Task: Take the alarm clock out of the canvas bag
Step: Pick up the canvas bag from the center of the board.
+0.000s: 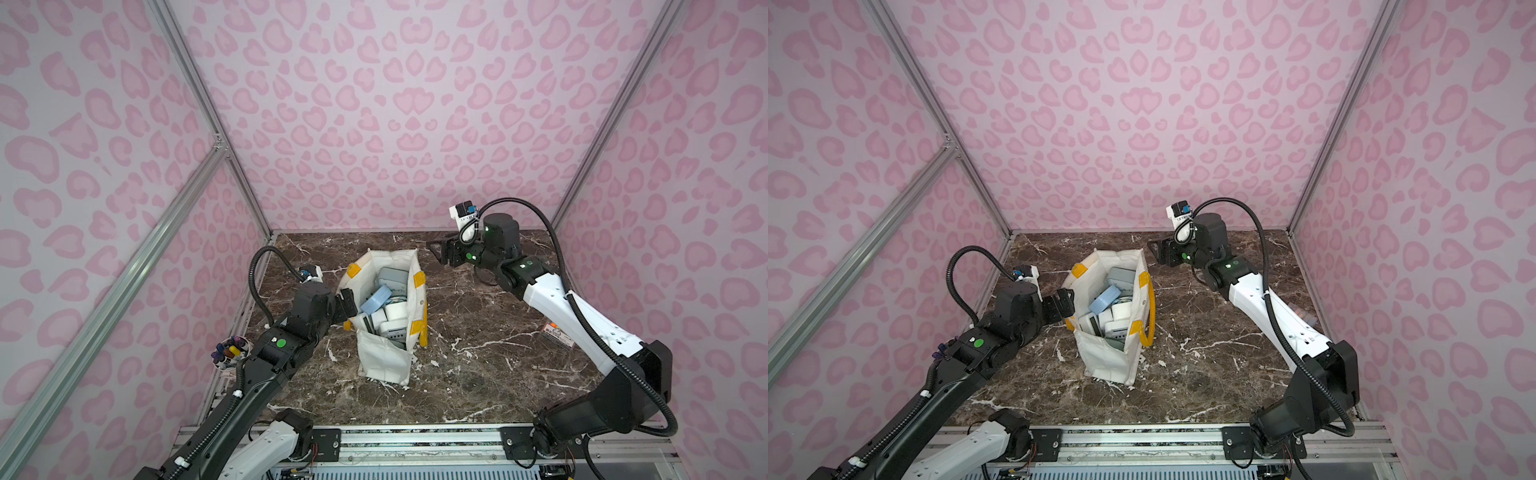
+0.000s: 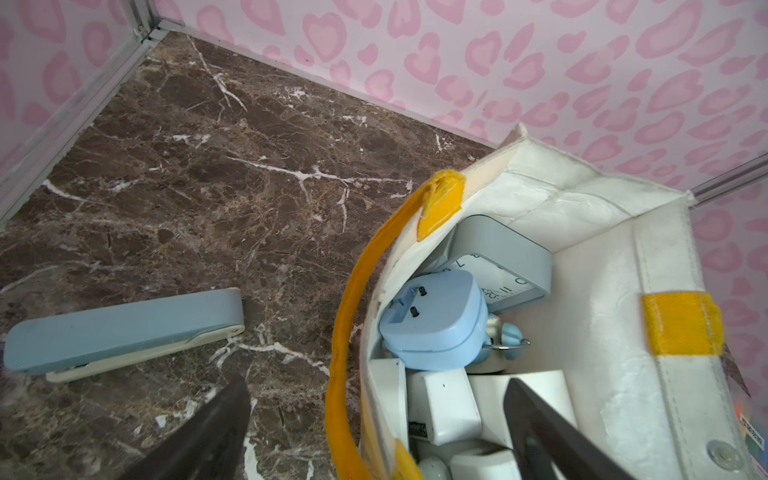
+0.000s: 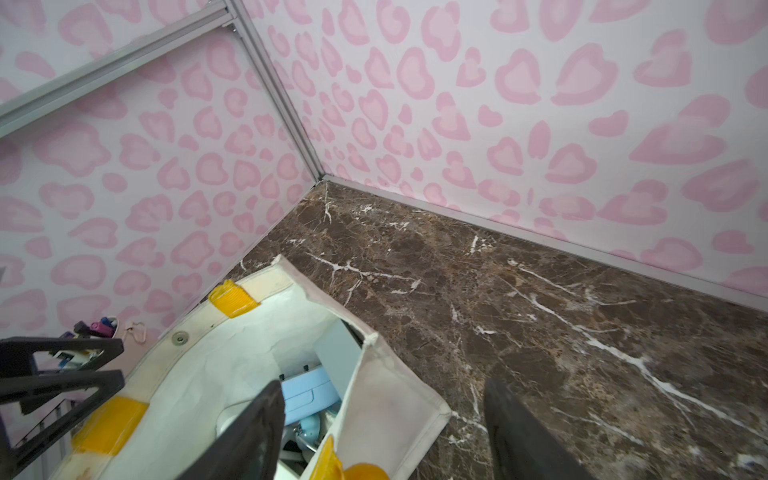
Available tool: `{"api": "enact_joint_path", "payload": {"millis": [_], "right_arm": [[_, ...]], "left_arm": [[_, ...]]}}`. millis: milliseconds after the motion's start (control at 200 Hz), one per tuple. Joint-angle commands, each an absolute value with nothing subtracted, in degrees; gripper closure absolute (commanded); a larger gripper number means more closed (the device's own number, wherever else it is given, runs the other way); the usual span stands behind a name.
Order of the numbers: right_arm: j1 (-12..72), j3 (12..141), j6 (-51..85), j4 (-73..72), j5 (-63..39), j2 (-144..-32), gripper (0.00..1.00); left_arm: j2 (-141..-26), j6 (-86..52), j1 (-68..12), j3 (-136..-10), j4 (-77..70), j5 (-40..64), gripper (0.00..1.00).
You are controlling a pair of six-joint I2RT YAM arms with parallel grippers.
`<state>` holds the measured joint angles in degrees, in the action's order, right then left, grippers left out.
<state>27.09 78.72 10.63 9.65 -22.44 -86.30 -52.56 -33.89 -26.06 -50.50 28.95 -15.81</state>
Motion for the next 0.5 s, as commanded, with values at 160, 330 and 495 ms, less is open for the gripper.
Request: {"api": "enact_joint_path", "payload": {"millis": [160, 330, 495], "right_arm": [[28.72, 77.45, 9.4, 9.78, -20.74, -86.4, 0.25], [28.73, 77.73, 8.9, 10.15, -20.23, -86.39, 0.25], [28.74, 77.41, 8.5, 11.03, -19.24, -85.91, 0.24]], "left_arm": [[-55.41, -39.99, -26.28, -52.12, 34.24, -17.01, 0.03], [-58.72, -39.81, -26.3, -54.22, 33.63, -13.67, 0.04], [-61.77, -40.16, -26.28, -55.48, 33.83, -10.58, 0.06]]}}
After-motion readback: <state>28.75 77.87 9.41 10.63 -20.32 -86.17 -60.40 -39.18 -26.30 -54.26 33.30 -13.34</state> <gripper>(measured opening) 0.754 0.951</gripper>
